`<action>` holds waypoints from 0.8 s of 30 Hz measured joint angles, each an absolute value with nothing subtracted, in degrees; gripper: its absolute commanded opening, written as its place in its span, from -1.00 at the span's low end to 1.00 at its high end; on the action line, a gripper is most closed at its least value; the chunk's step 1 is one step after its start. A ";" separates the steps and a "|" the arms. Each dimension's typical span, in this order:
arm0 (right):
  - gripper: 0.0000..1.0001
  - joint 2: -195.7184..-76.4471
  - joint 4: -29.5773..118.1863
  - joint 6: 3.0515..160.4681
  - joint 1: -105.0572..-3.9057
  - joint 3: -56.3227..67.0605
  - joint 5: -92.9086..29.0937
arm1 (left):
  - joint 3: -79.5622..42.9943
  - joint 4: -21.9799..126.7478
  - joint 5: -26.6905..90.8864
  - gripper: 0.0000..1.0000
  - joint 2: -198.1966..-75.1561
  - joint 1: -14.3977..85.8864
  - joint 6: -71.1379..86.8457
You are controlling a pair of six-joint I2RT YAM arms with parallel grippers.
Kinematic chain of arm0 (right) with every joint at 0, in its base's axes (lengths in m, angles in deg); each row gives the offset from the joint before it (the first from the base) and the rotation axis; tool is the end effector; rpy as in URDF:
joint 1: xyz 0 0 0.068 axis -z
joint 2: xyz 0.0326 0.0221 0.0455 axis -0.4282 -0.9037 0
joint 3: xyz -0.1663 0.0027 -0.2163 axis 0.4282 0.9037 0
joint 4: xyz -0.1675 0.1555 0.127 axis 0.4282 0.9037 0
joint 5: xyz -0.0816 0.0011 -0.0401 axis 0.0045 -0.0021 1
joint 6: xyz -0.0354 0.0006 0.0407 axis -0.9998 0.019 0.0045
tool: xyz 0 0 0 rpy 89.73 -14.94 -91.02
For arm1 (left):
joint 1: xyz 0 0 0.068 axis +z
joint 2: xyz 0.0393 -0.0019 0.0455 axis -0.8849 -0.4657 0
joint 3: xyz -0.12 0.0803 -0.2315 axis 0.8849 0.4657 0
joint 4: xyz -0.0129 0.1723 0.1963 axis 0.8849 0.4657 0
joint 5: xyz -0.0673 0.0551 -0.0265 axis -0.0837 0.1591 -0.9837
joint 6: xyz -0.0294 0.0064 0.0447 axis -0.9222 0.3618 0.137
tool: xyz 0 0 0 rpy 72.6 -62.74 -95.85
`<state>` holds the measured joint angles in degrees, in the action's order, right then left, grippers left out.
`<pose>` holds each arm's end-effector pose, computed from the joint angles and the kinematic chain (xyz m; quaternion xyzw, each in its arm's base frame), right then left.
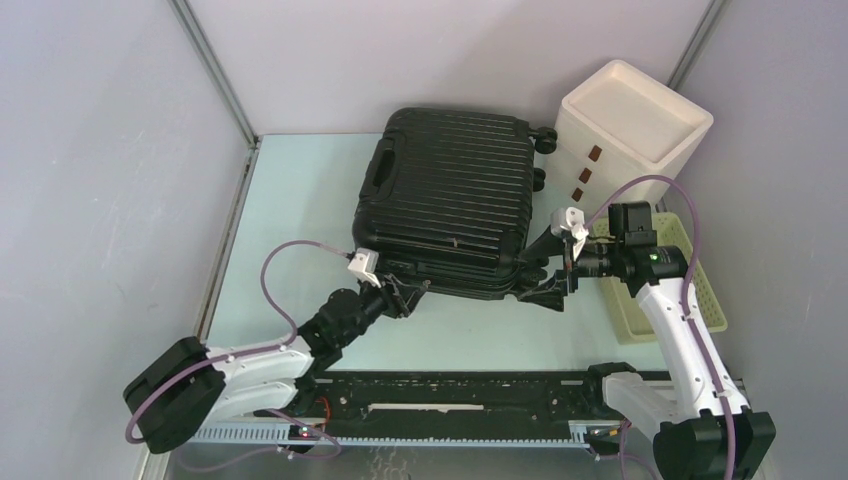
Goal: Open, take out, and arrange the luggage
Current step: Pick up the zipper from the luggage.
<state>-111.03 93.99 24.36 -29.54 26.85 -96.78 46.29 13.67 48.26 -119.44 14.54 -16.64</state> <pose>0.1683 0.0464 0.3175 -0.5212 0.5891 0.4112 0.4607 0.1318 -0.1375 0.1681 0.0331 0.7634 -0.3900 0.5138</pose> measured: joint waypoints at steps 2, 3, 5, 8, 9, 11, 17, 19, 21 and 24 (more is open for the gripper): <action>1.00 -111.14 93.97 24.51 -29.47 26.85 -96.73 | 46.29 11.83 48.79 0.08 -120.58 14.54 -17.62; 1.00 -111.21 93.97 24.53 -29.47 26.85 -96.71 | 46.29 10.81 49.00 0.08 -121.32 14.54 -18.00; 1.00 -111.38 93.97 24.55 -29.47 26.85 -96.58 | 46.29 9.04 49.13 0.07 -123.01 14.54 -18.32; 1.00 -111.62 93.95 24.55 -29.47 26.85 -96.32 | 46.29 6.37 49.07 0.08 -125.87 14.54 -18.56; 1.00 -111.73 93.95 24.55 -29.47 26.85 -96.27 | 46.29 5.56 49.05 0.08 -126.68 14.54 -18.54; 1.00 -112.04 93.95 24.55 -29.45 26.85 -96.10 | 46.29 3.66 48.98 0.08 -128.45 14.54 -18.26; 1.00 -112.58 93.95 24.55 -29.50 26.85 -94.96 | 47.73 -4.52 48.74 -0.01 -133.85 14.54 -16.51; 1.00 -112.67 93.95 24.55 -29.52 26.85 -94.72 | 47.80 -7.20 48.74 -0.05 -136.01 14.52 -16.03; 1.00 -112.82 93.95 24.53 -29.56 26.85 -94.50 | 47.86 -9.37 48.74 -0.12 -137.91 14.39 -15.96; 1.00 -113.26 93.97 24.53 -29.63 26.85 -93.80 | 48.48 -12.84 49.22 -0.17 -140.08 13.82 -15.94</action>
<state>-113.26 93.97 24.53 -29.63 26.85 -93.80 48.48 -12.84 49.22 -140.08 13.82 -15.94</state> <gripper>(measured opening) 0.998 0.434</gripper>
